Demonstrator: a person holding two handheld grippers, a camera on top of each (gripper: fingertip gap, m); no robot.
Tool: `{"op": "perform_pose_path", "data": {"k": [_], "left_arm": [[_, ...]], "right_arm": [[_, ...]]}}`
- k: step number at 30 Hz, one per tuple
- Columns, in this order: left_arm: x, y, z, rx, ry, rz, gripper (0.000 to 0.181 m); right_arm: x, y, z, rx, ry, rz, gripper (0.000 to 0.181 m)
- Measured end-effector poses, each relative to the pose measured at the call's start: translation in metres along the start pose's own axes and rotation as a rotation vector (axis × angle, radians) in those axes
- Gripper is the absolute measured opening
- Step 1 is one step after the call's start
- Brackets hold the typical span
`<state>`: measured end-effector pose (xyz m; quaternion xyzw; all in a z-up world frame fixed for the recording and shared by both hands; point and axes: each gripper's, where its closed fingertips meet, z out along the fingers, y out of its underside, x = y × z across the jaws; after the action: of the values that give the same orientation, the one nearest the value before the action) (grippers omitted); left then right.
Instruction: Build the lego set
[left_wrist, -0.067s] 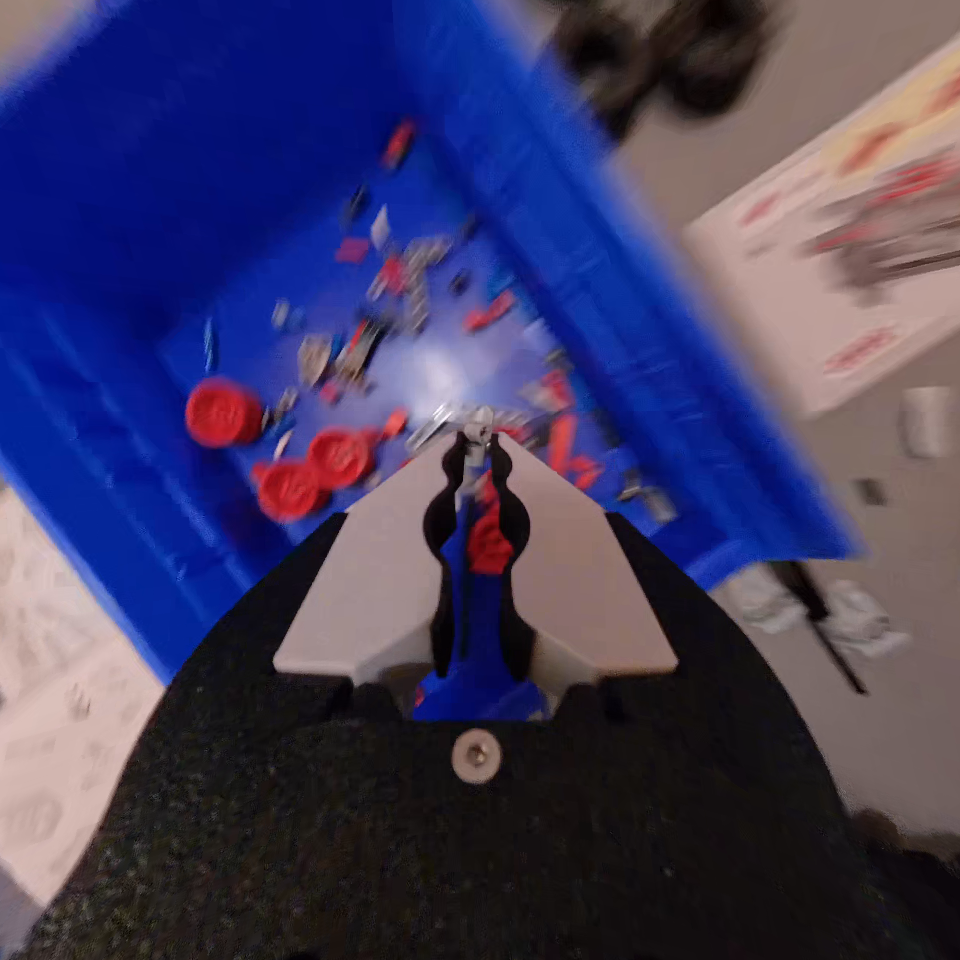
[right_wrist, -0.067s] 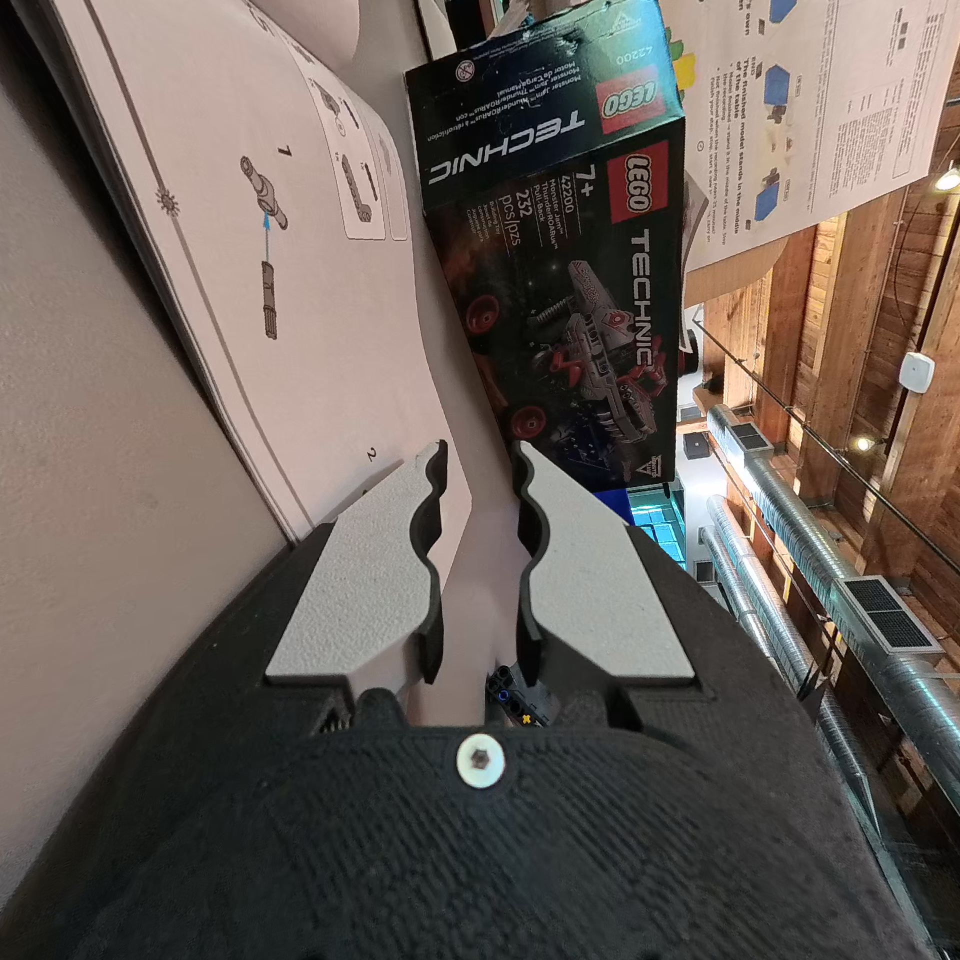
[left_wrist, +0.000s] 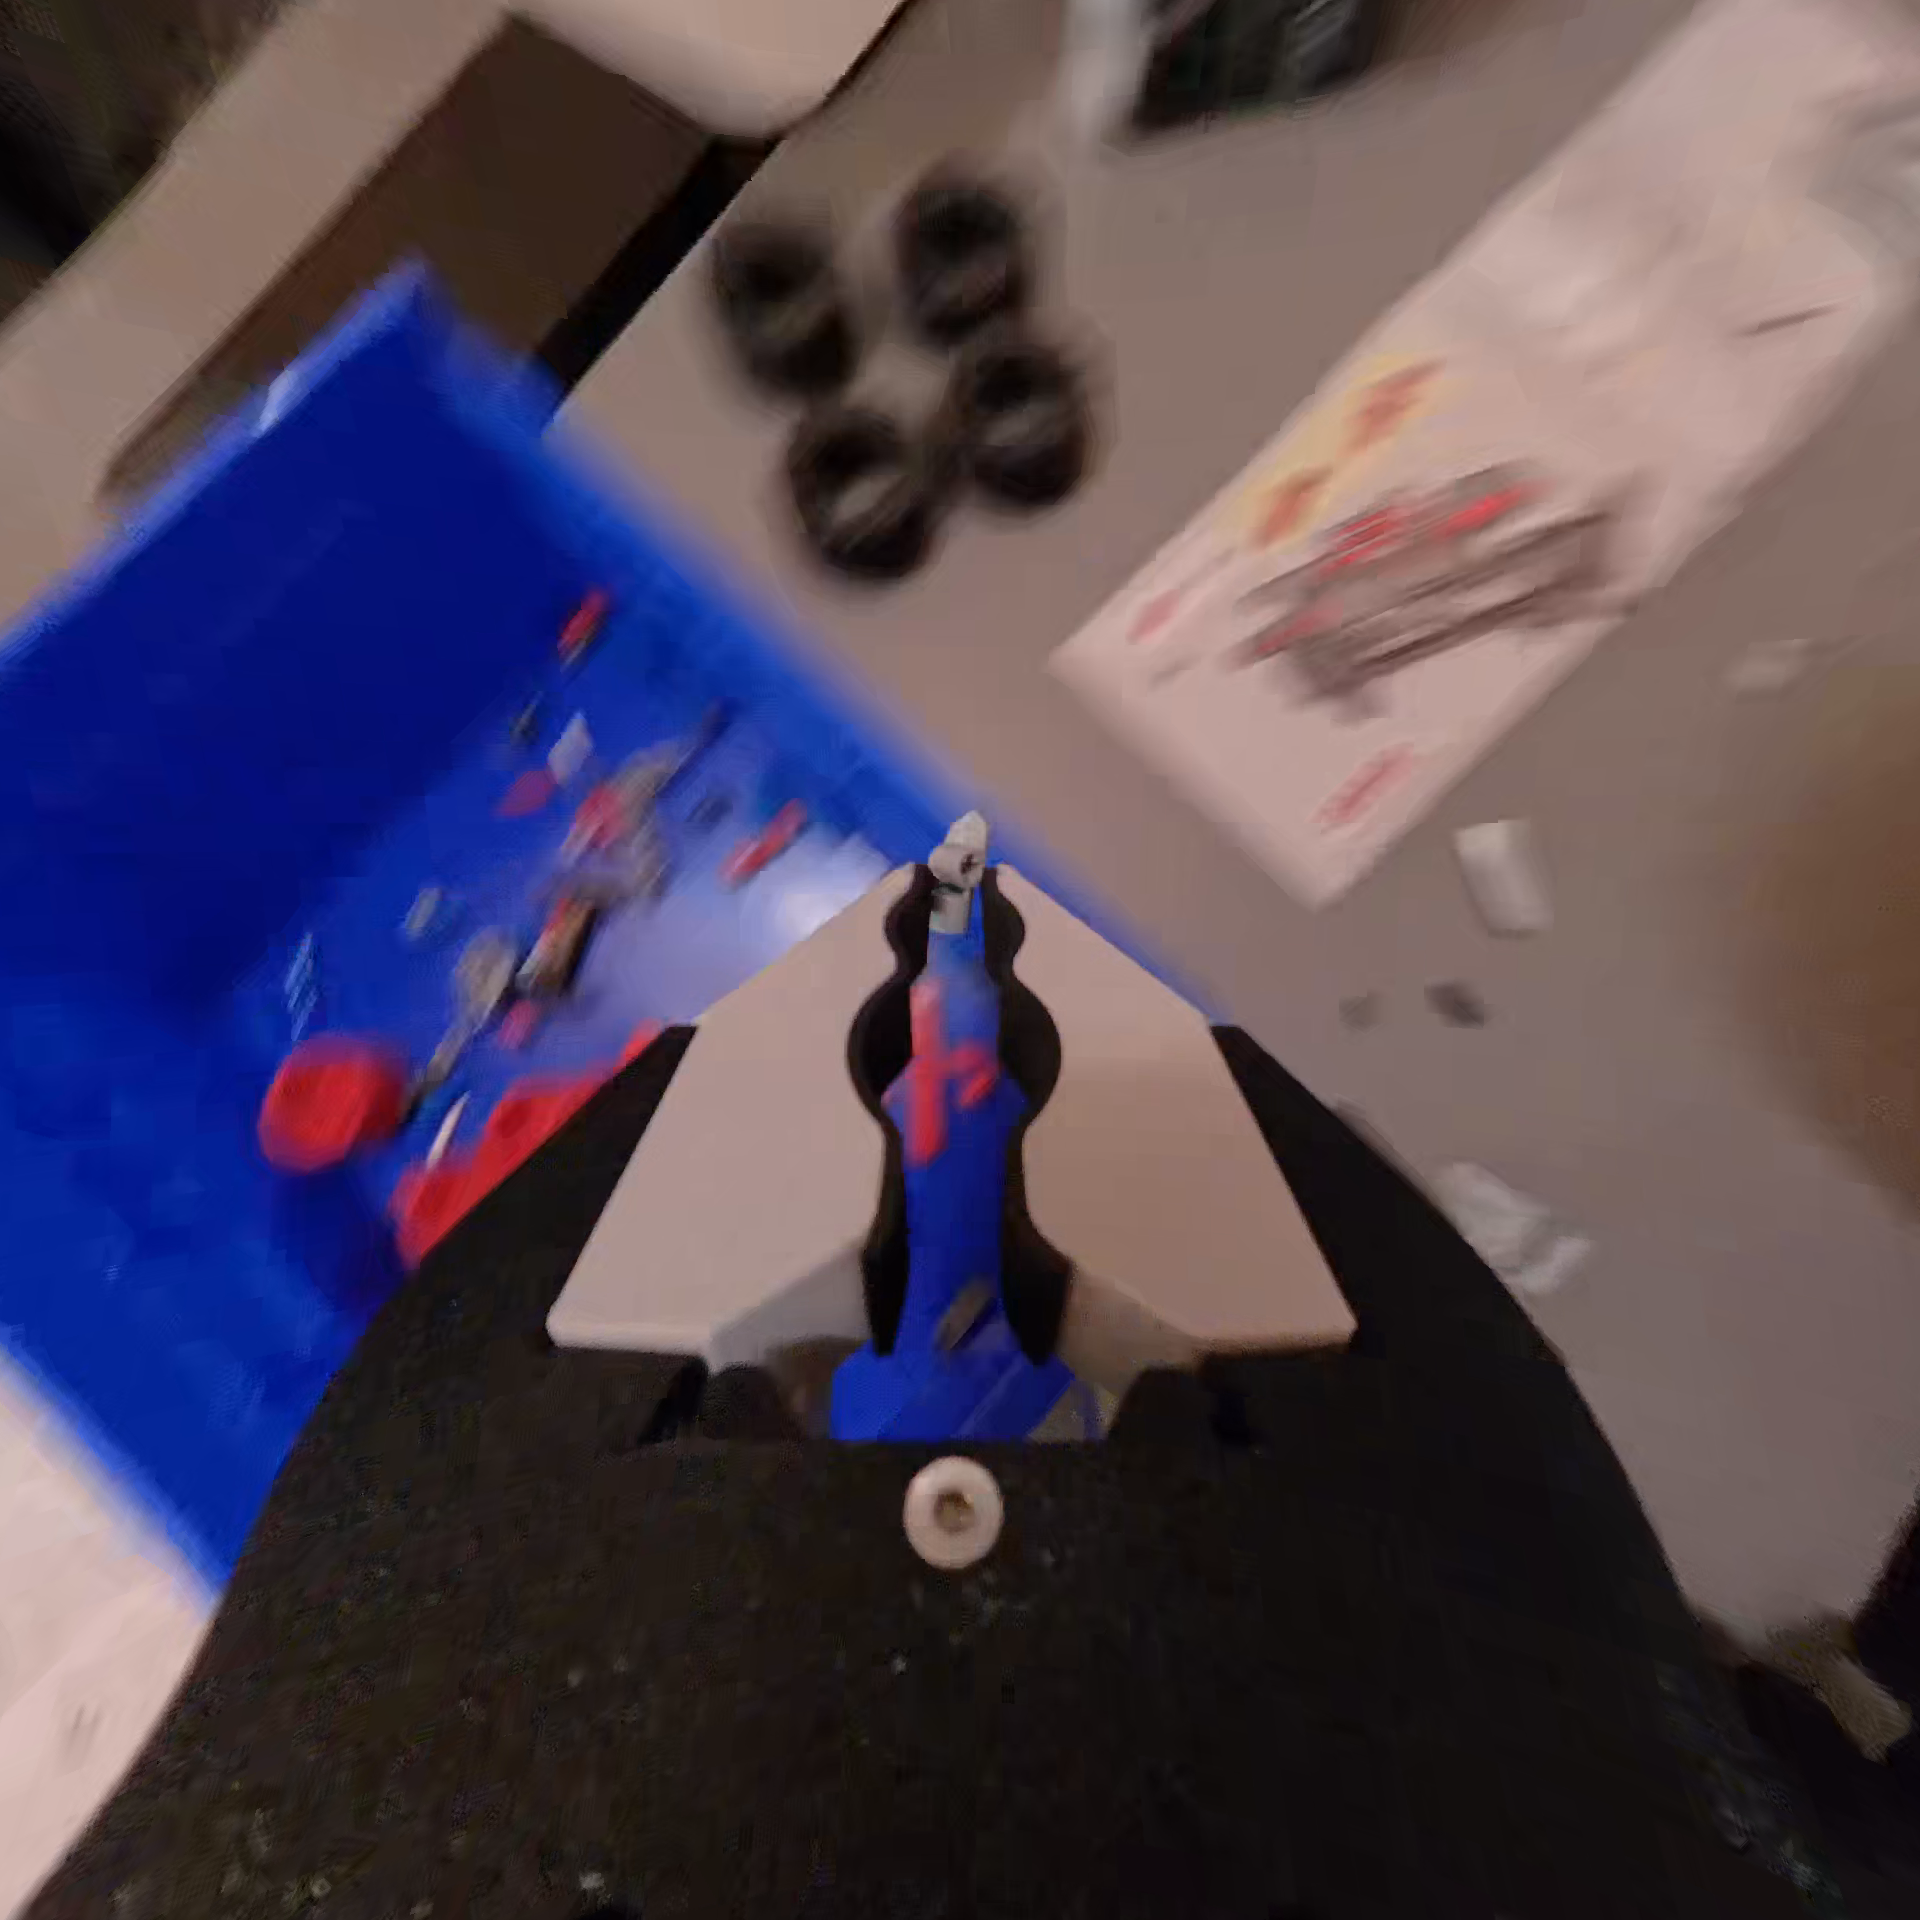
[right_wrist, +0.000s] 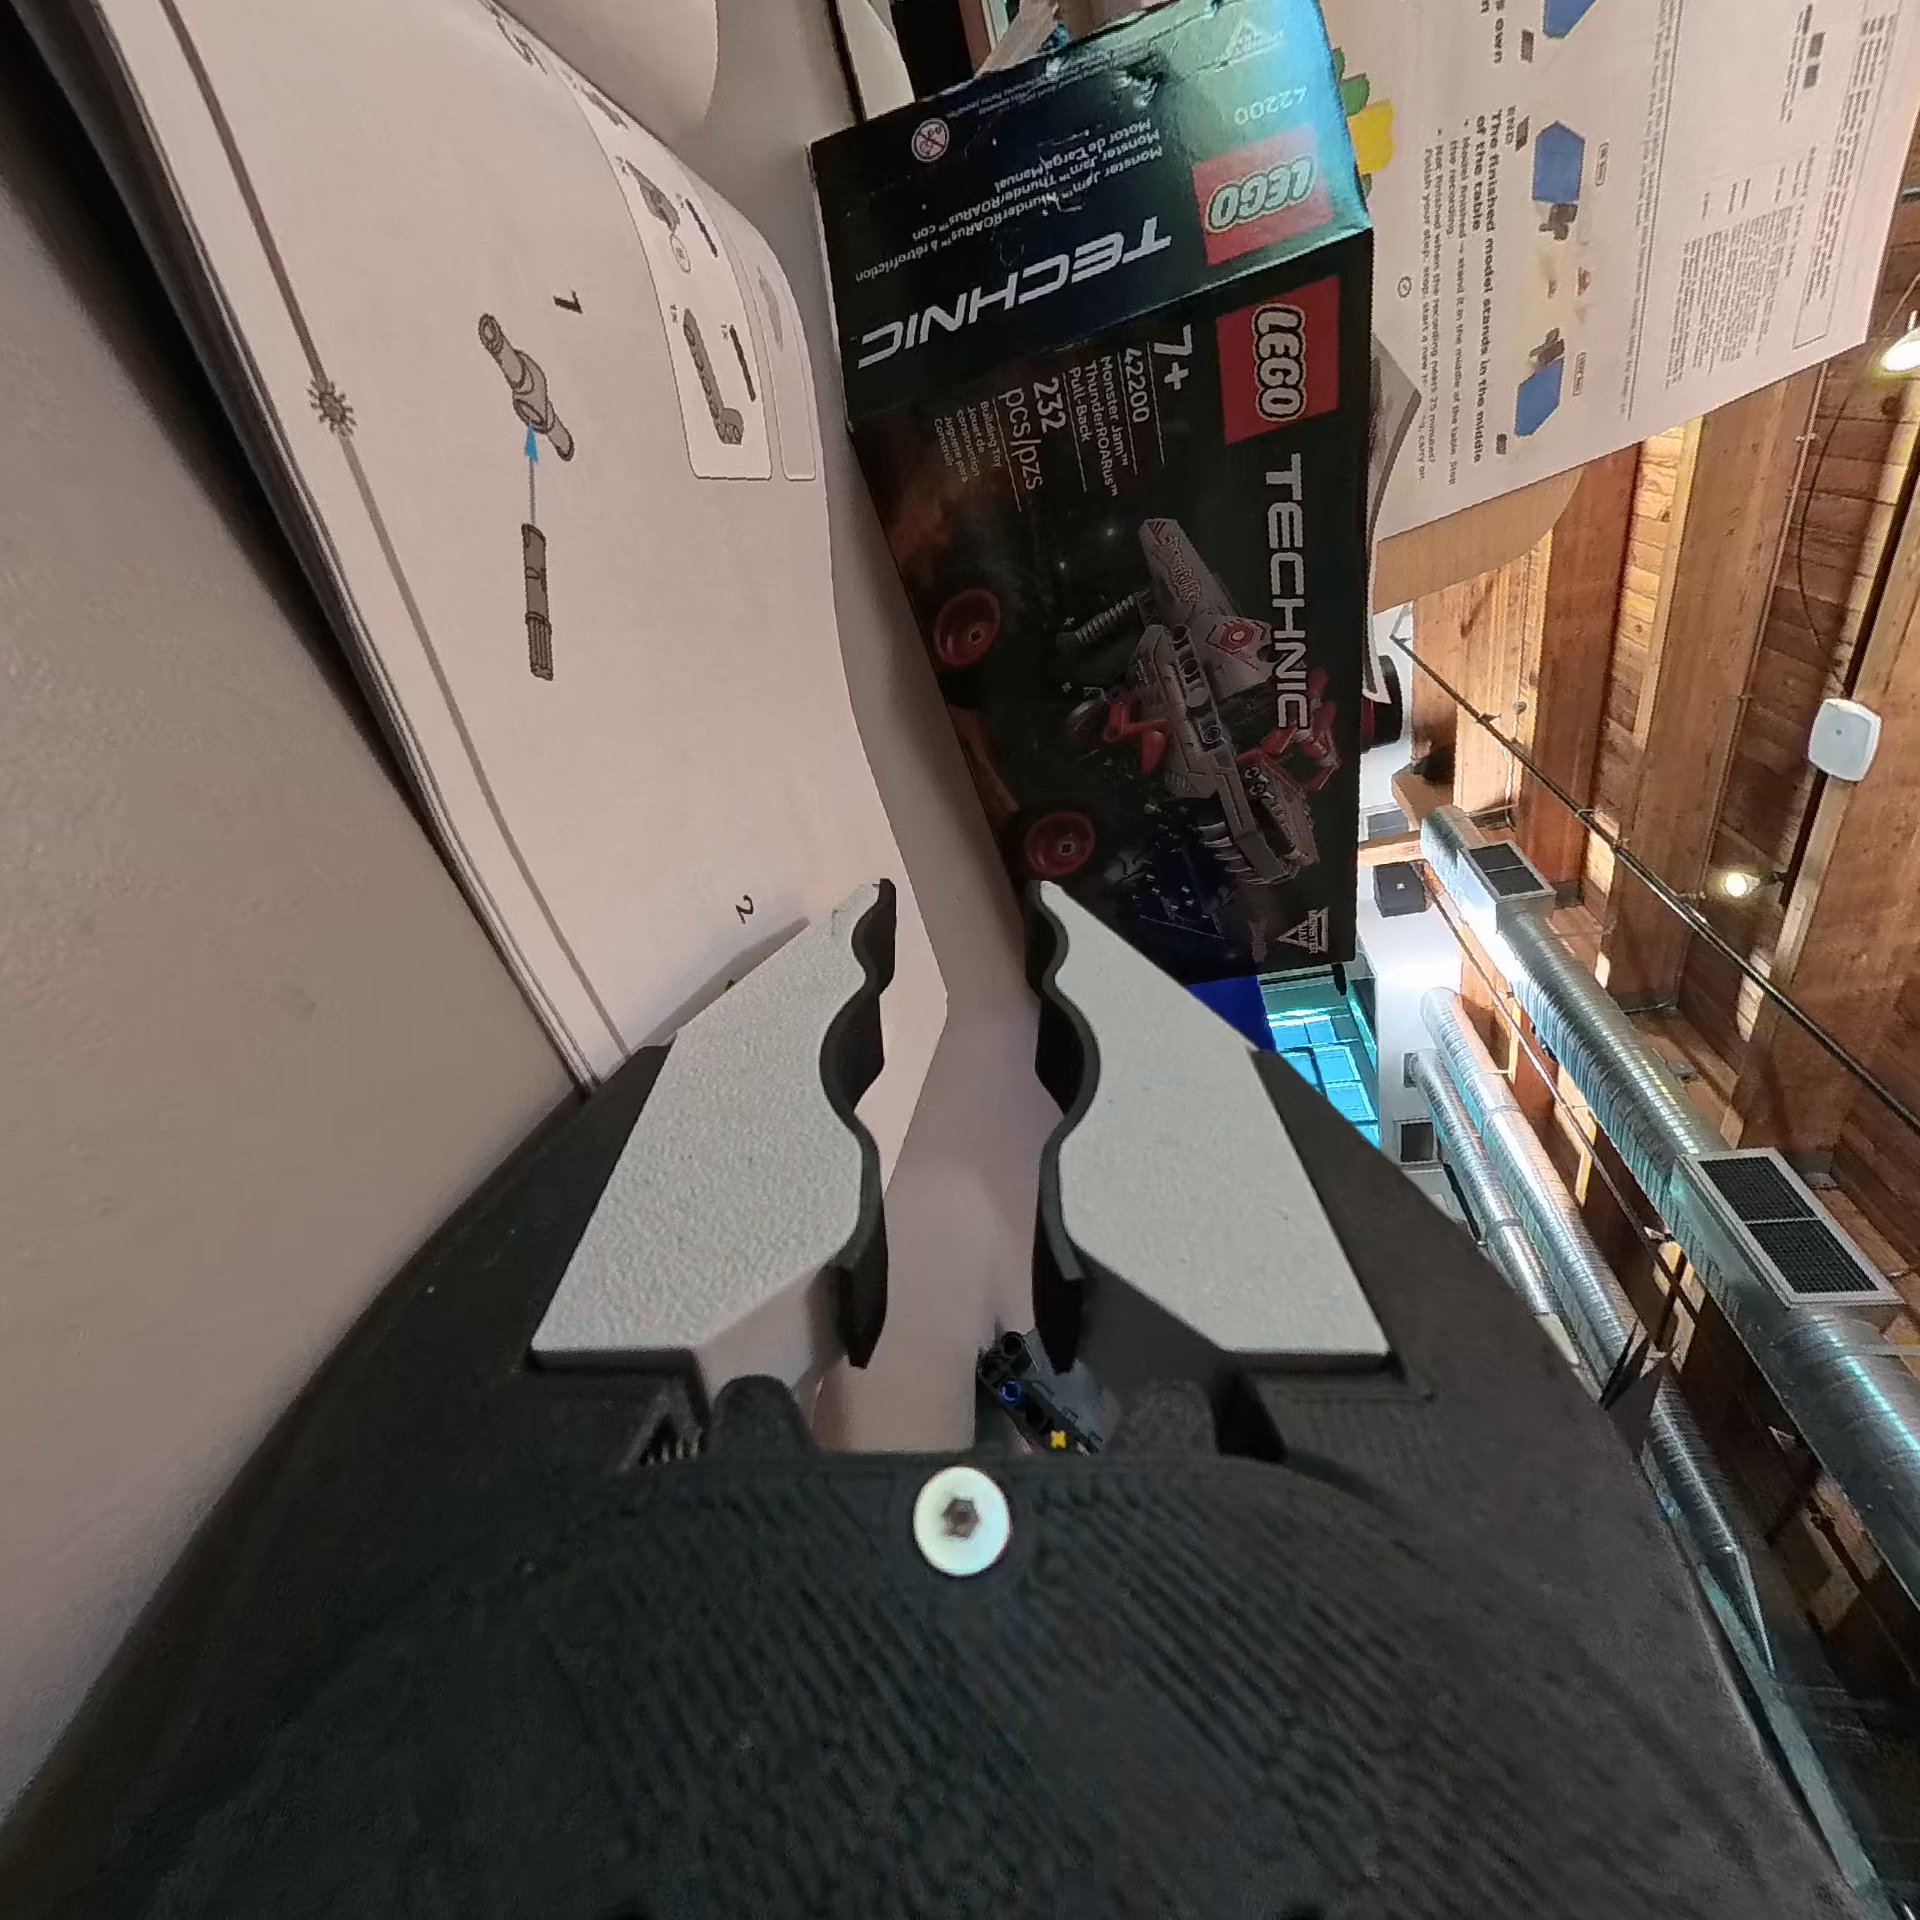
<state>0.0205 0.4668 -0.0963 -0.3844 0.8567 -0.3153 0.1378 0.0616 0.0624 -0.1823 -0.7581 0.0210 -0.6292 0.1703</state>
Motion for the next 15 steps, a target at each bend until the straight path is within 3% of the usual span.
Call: {"op": "perform_pose_path", "data": {"k": [3, 7, 10, 12, 15], "left_arm": [[0.113, -0.047, 0.021, 0.086, 0.318, 0.254, 0.007], [0.238, -0.036, 0.078, -0.039, 0.640, 0.477, 0.007], [0.273, -0.008, 0.117, -0.160, 0.660, 0.587, 0.007], [0.276, 0.012, 0.132, -0.244, 0.634, 0.672, 0.007], [0.272, 0.019, 0.143, -0.277, 0.577, 0.716, 0.008]], "right_arm": [[0.000, 0.000, 0.000, 0.001, 0.002, -0.002, 0.023], [0.001, -0.001, 0.000, 0.003, 0.008, -0.007, 0.023], [0.001, -0.001, -0.001, 0.005, 0.013, -0.012, 0.023], [0.002, -0.002, -0.001, 0.008, 0.017, -0.018, 0.023], [0.001, -0.003, -0.001, 0.016, 0.015, -0.019, 0.022]]}}
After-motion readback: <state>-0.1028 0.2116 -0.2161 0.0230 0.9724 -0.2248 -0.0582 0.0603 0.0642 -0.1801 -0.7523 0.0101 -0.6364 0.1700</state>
